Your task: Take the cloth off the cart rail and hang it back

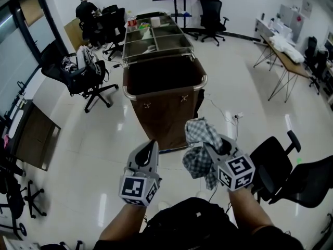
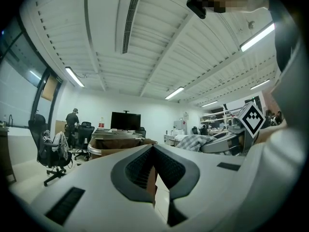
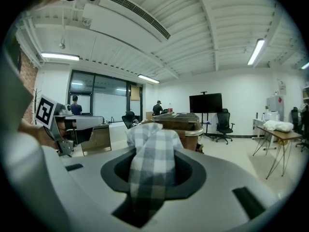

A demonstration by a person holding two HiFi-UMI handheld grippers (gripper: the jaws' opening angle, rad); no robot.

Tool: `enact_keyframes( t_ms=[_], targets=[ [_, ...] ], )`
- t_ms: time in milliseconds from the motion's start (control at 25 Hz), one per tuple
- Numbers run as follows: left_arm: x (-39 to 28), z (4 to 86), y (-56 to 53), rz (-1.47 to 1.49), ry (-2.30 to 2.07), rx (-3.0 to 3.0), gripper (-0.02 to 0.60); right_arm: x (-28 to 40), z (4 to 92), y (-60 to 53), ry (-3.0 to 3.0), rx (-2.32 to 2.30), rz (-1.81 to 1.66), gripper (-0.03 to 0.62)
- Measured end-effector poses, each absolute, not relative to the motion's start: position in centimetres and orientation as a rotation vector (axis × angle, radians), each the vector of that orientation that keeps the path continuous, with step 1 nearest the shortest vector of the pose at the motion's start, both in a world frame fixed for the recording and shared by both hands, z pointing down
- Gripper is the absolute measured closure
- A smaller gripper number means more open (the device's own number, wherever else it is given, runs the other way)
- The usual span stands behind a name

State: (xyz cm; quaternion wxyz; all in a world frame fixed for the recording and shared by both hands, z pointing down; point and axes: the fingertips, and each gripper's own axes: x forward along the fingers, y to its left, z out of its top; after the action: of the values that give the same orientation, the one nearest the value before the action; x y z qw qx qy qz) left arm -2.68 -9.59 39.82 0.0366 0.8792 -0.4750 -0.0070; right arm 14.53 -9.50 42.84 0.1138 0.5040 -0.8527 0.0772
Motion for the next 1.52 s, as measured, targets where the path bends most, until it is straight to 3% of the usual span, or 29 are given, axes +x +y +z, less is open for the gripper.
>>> enact_keyframes(
  t_ms=[840, 1520],
  targets=[
    [-11.1, 39.9, -11.2, -0.046, -1.407, 2.712, 0.581, 8.7, 40.7, -12.6, -2.436, 1.641, 0.172, 0.450],
    [-12.7, 38.1, -20.7, -0.053, -1.599, 2.663, 0.581, 7.6, 35.5, -26.9, -2.566, 1.586, 0.027, 0.450]
  ],
)
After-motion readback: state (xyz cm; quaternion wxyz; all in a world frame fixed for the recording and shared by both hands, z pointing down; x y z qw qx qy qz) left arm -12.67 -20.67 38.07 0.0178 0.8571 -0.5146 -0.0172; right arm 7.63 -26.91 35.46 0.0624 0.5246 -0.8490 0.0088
